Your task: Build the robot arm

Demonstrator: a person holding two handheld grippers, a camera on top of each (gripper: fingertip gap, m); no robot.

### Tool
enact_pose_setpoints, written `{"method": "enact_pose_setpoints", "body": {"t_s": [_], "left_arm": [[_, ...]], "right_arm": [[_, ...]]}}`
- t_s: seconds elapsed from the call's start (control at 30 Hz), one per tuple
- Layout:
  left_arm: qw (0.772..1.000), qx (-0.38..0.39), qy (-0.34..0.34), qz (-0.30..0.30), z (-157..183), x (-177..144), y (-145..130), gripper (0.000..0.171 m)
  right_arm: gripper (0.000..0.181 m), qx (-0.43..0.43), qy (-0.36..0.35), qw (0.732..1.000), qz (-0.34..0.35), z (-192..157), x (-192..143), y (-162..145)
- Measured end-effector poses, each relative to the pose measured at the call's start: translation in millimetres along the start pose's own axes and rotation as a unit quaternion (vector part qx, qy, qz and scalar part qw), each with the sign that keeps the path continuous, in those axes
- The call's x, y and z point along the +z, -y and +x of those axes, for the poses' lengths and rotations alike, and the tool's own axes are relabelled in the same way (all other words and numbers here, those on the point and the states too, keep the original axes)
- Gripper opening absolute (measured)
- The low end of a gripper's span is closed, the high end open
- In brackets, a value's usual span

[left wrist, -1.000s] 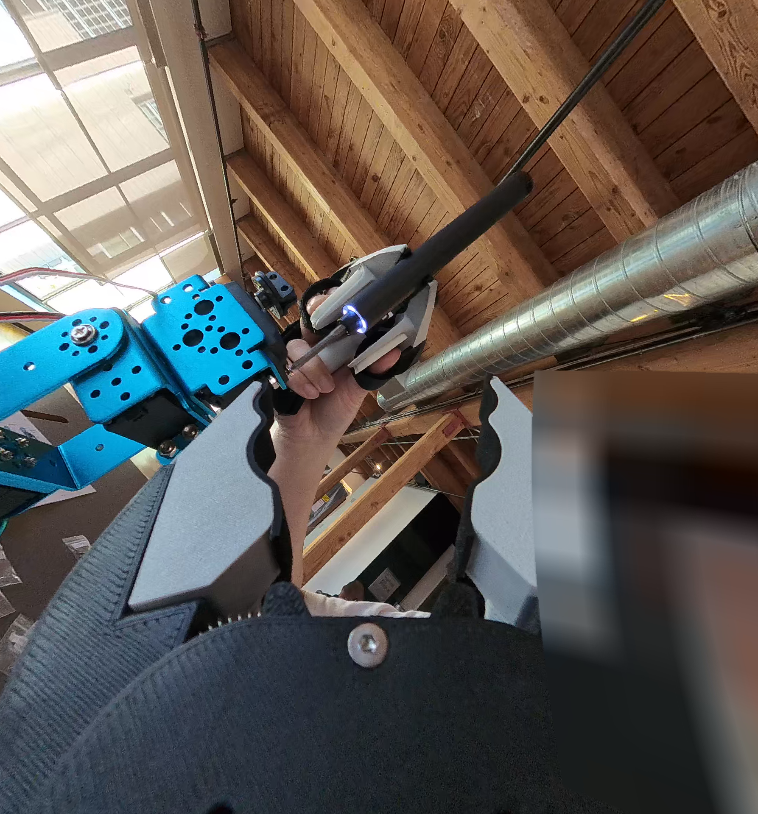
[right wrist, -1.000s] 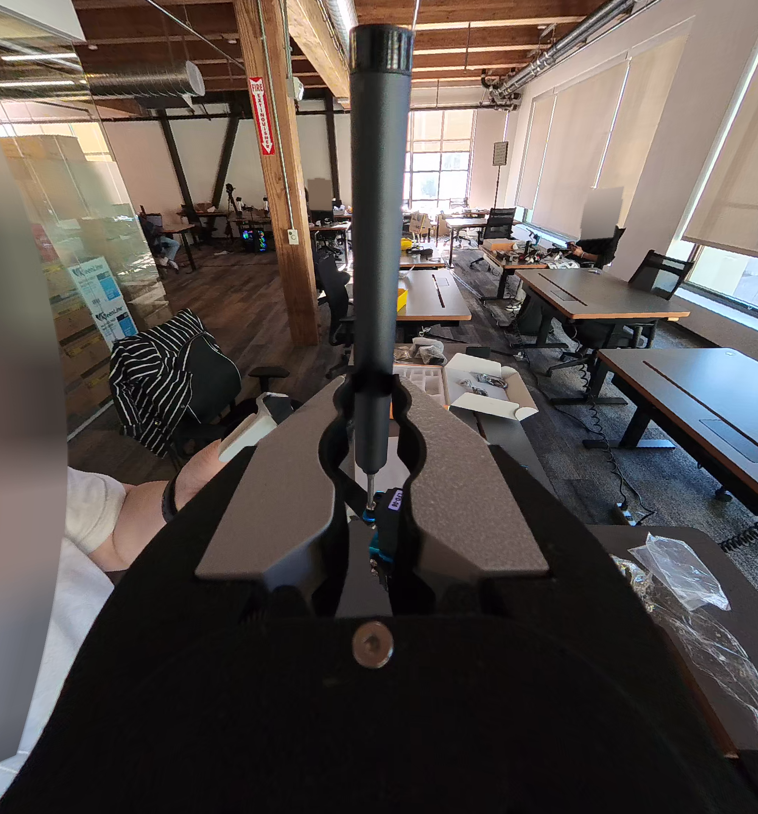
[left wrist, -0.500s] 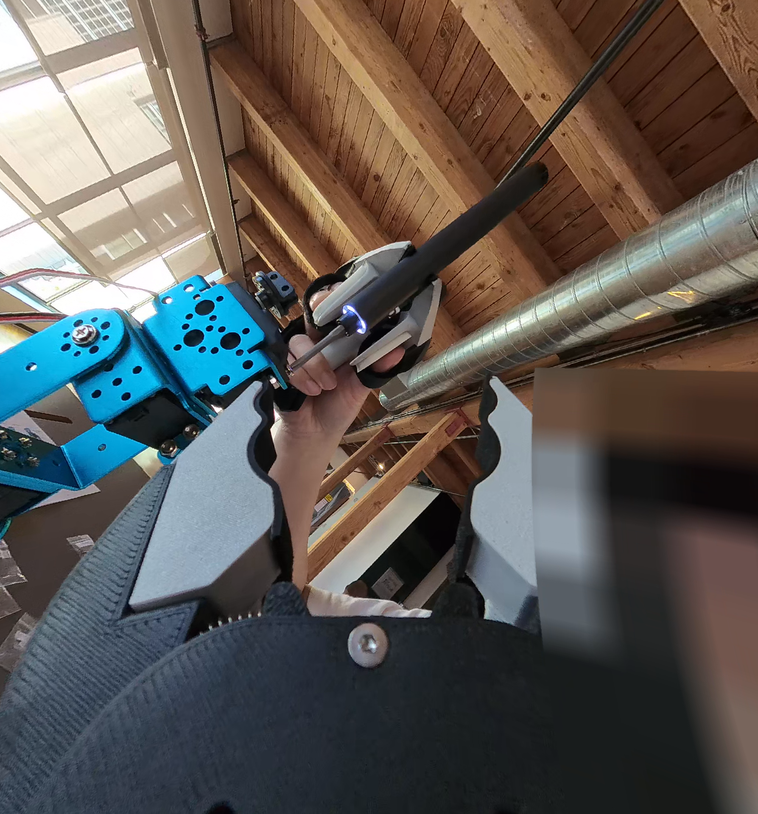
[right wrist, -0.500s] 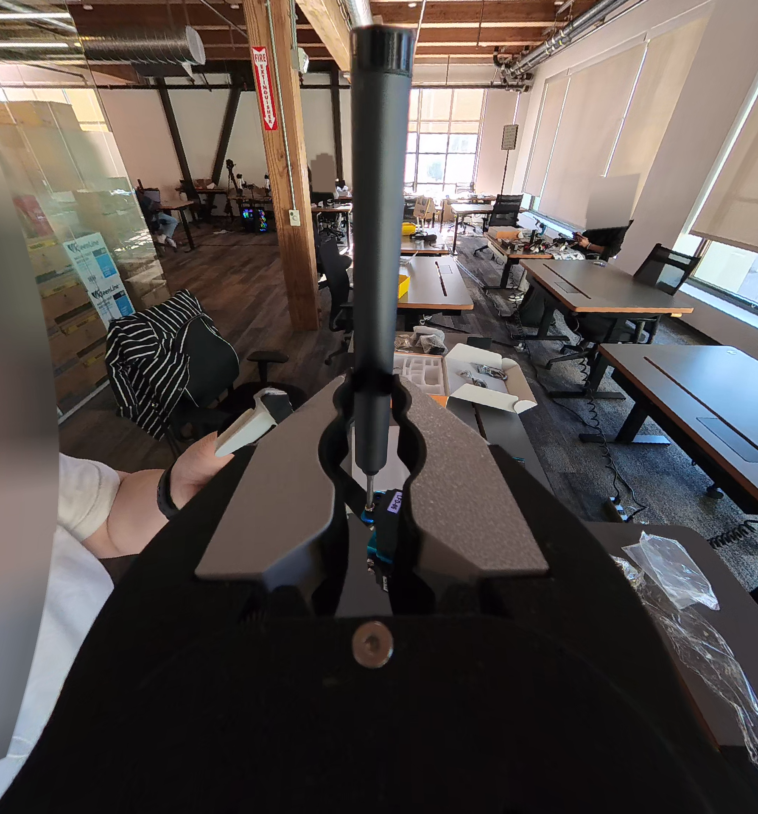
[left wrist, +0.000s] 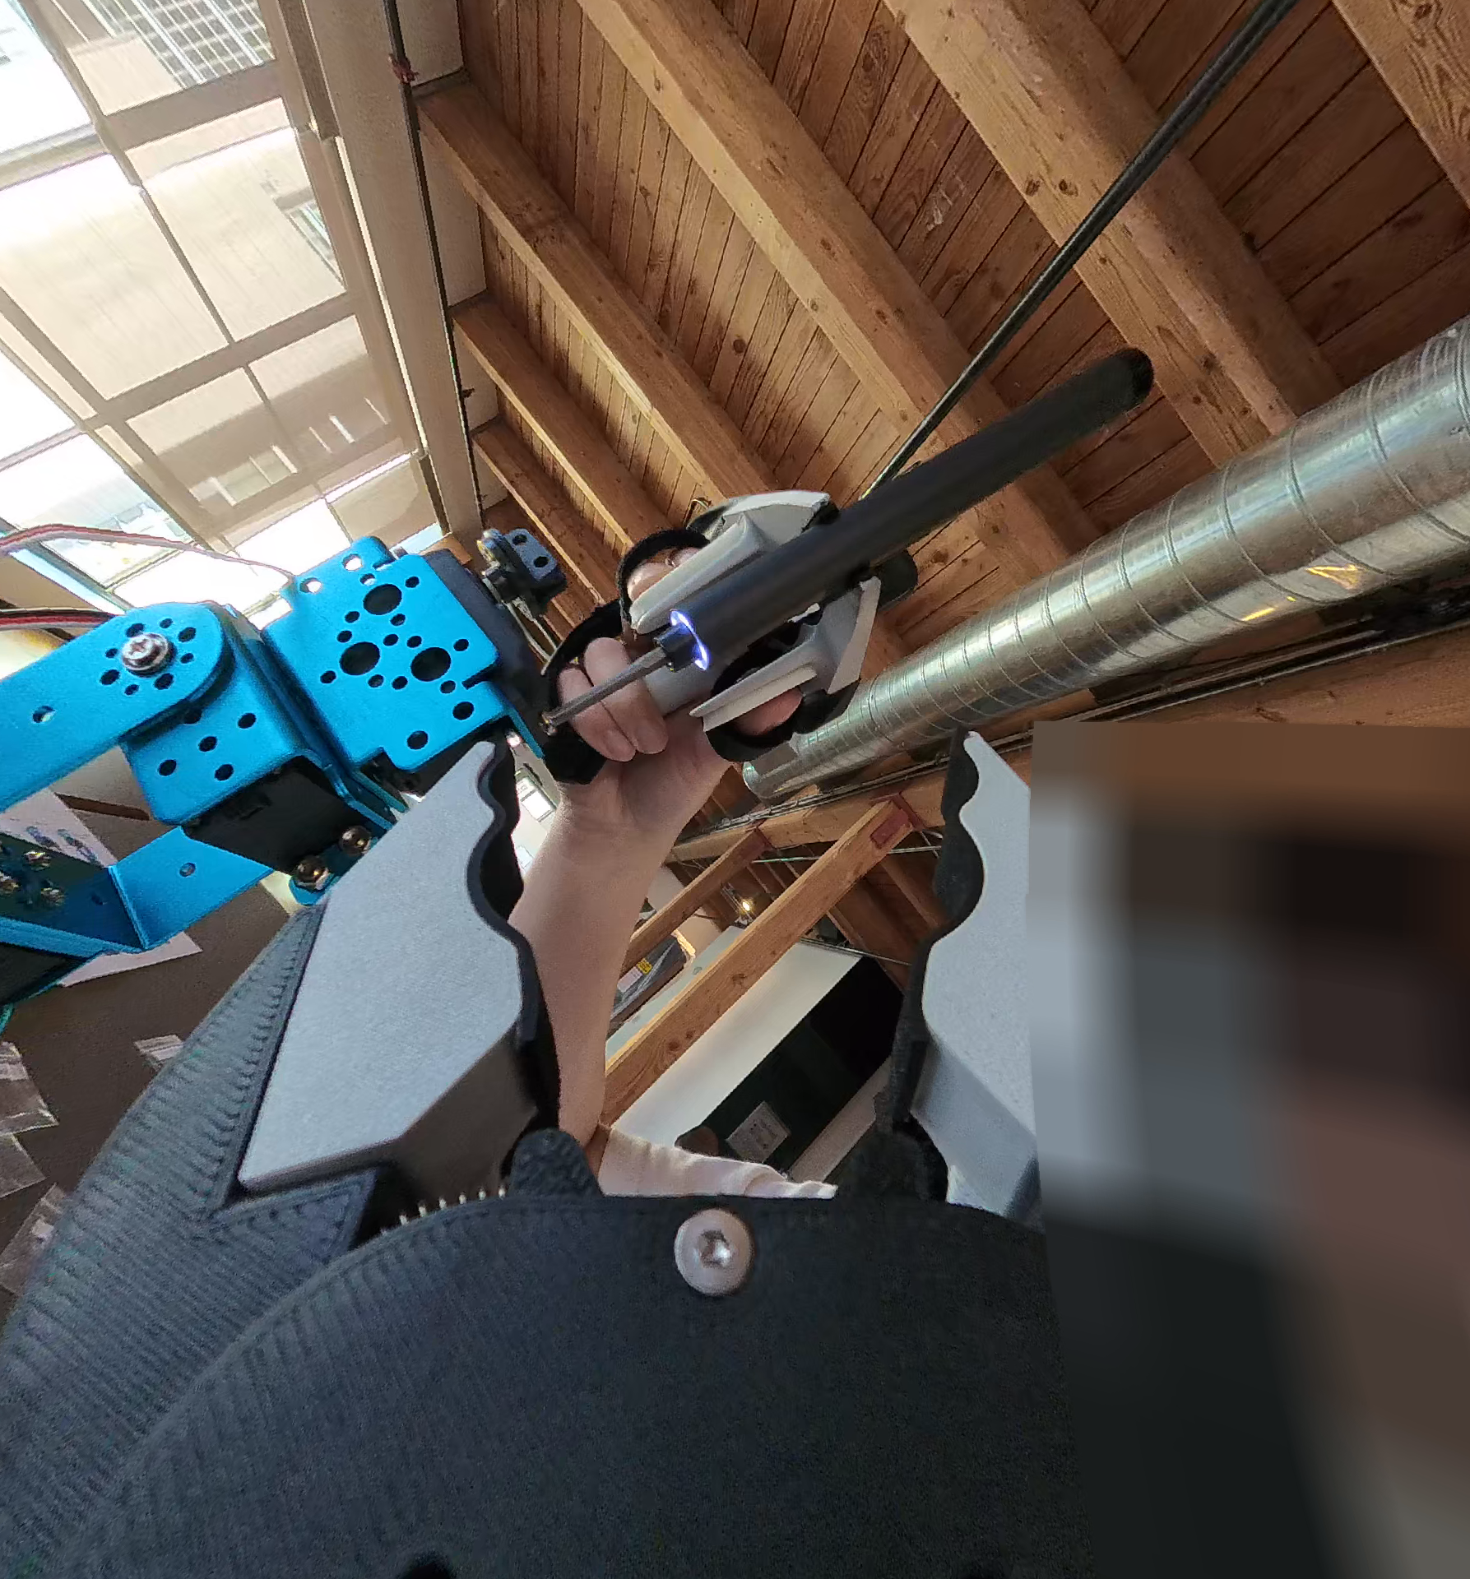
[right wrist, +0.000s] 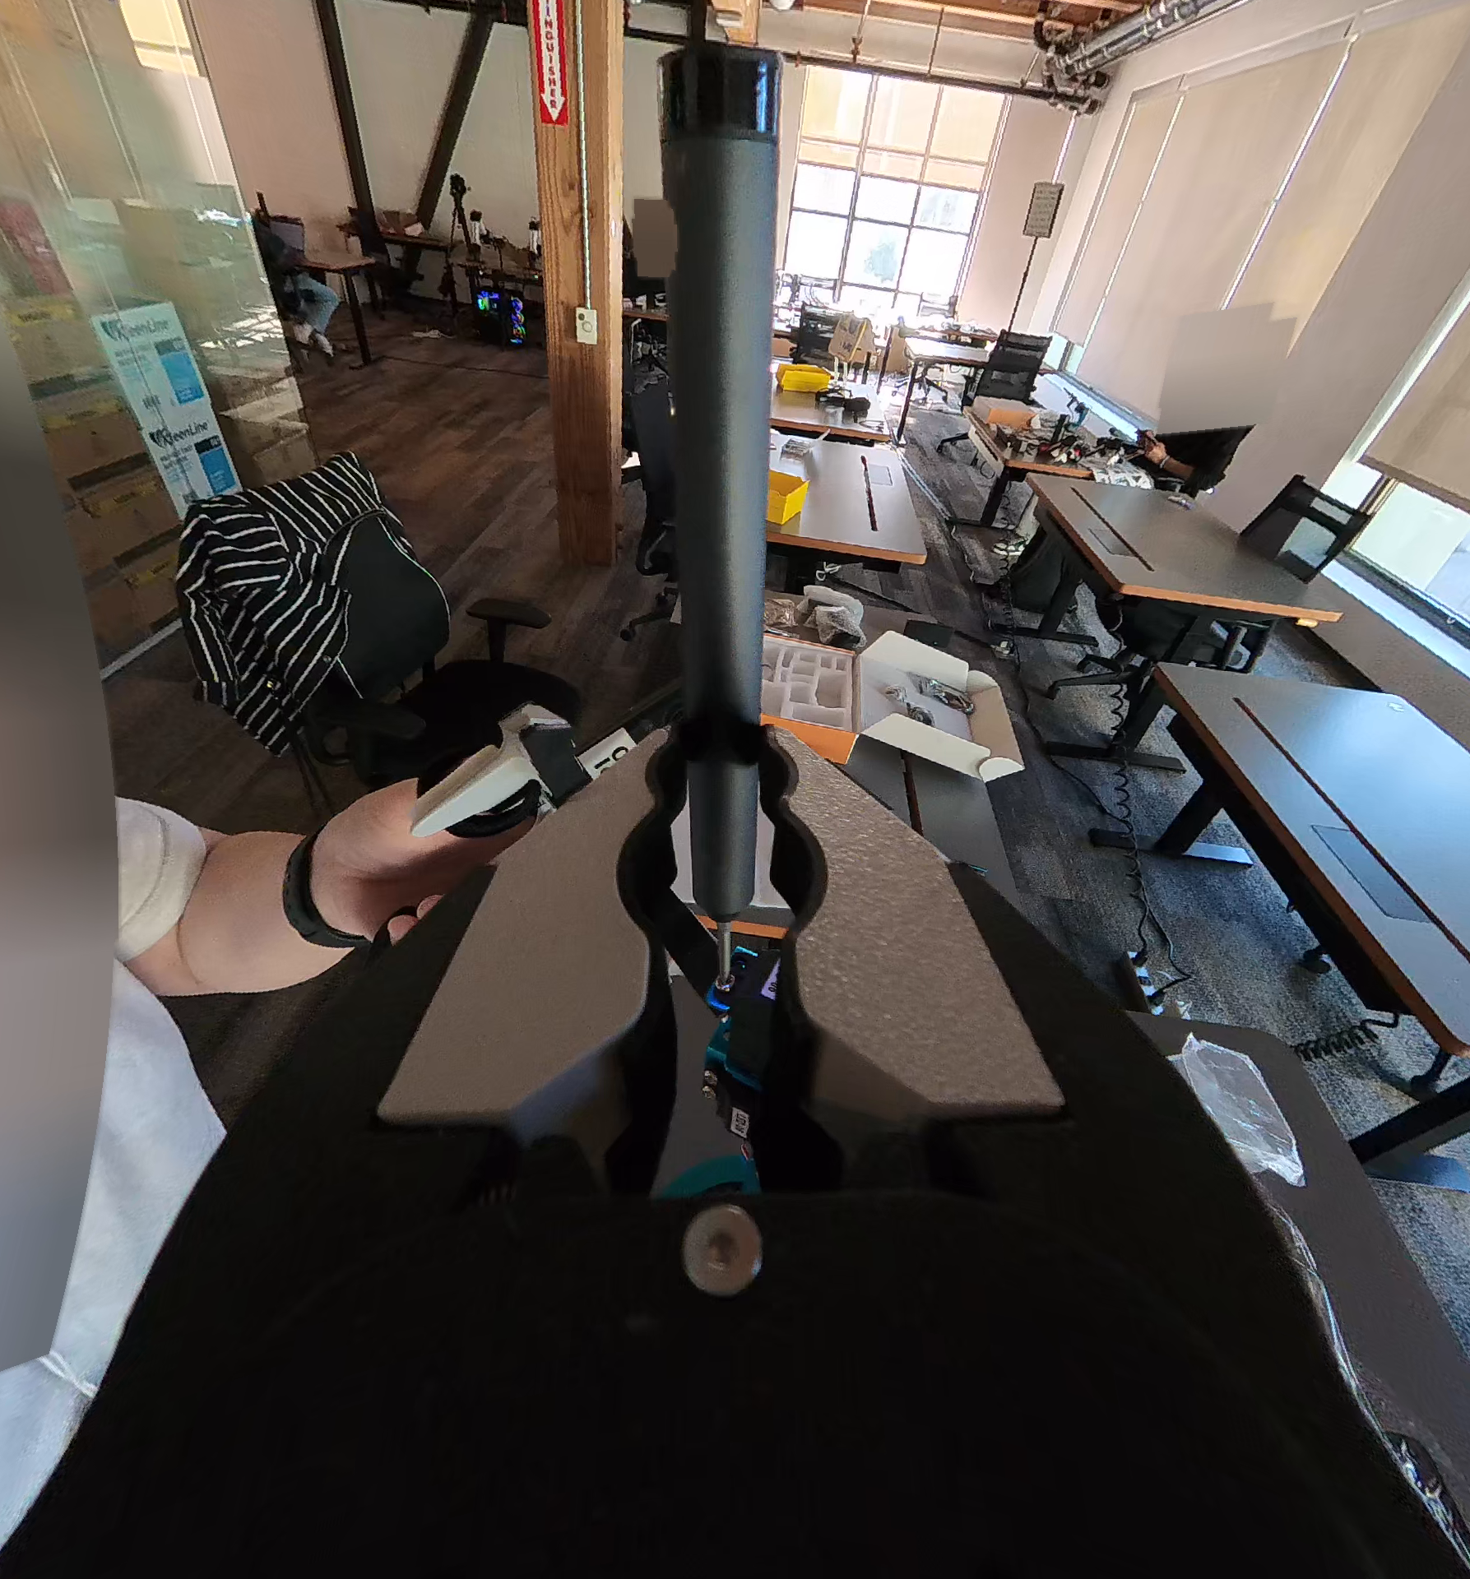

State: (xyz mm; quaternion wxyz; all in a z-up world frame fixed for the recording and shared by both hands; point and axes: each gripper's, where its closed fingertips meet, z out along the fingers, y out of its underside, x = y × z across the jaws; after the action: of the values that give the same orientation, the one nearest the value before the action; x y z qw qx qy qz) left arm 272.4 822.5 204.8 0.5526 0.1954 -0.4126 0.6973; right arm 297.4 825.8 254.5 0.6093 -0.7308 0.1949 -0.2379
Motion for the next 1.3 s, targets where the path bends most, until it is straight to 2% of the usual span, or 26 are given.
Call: {"method": "enact_pose_setpoints", "body": {"t_s": [0.03,1.1,1.3], "left_arm": [[1.000,0.000,0.001,0.000,0.1,0.2,0.0,0.100],[1.000,-0.001,-0.001,0.000,0.3,0.4,-0.6,0.104],[1.000,0.002,-0.002,0.002,-0.4,-0.2,-0.7,0.099]], "right_arm": [[0.015,-0.001,-0.002,1.000,-0.001,0.4,-0.2,-0.2],[0.016,0.015,-0.015,1.000,0.015,3.3,-1.2,-1.1],[0.016,0.024,-0.008,0.999,0.020,2.0,-0.6,-0.9]]}}
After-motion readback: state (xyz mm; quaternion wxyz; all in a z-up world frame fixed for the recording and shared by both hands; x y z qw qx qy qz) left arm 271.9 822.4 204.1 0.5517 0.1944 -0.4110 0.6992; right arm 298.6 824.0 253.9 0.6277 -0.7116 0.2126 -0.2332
